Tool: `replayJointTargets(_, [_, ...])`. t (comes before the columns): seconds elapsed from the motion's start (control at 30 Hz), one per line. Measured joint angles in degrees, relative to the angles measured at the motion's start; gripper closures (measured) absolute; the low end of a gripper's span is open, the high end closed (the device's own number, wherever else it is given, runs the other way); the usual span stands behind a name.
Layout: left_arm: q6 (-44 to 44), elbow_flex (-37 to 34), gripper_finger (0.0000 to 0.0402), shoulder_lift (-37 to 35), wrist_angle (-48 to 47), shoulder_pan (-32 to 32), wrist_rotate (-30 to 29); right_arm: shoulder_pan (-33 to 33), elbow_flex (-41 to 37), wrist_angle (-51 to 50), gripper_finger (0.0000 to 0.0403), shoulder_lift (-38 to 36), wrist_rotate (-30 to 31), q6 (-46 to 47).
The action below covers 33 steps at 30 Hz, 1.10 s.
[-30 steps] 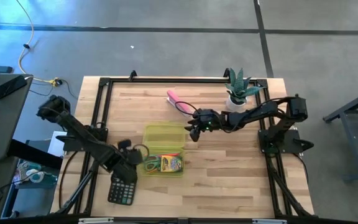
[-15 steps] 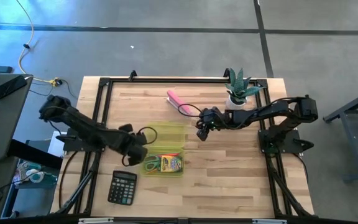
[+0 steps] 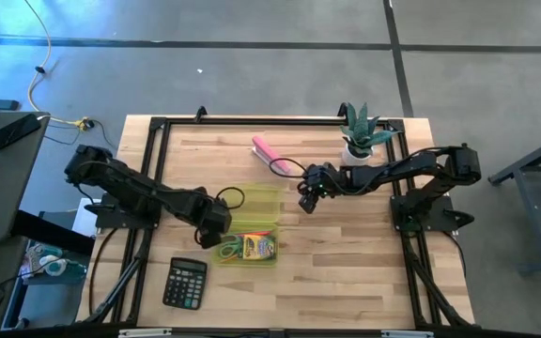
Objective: Pack school essentials
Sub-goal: Close the yellow supply box
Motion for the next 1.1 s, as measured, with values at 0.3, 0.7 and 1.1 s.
replayJointTargets(0.3, [0.02, 0.02, 0.0259, 3.57, 5.81, 0.77, 1.52, 0.00, 0.00, -0.50, 0.0226, -0.12, 0.02, 0.00])
replayJointTargets(0.7, [-0.34, 0.02, 0.0259, 3.74, 16.78, 2.56, 4.29, 0.00, 0.00, -1.92, 0.0226, -2.26, 0.11, -0.15])
replayJointTargets(1.1, [-0.49, 0.29, 0.0266, 3.01, 15.52, 2.08, 3.22, -0.04, 0.00, -3.11, 0.0226, -2.32, 0.09, 0.48])
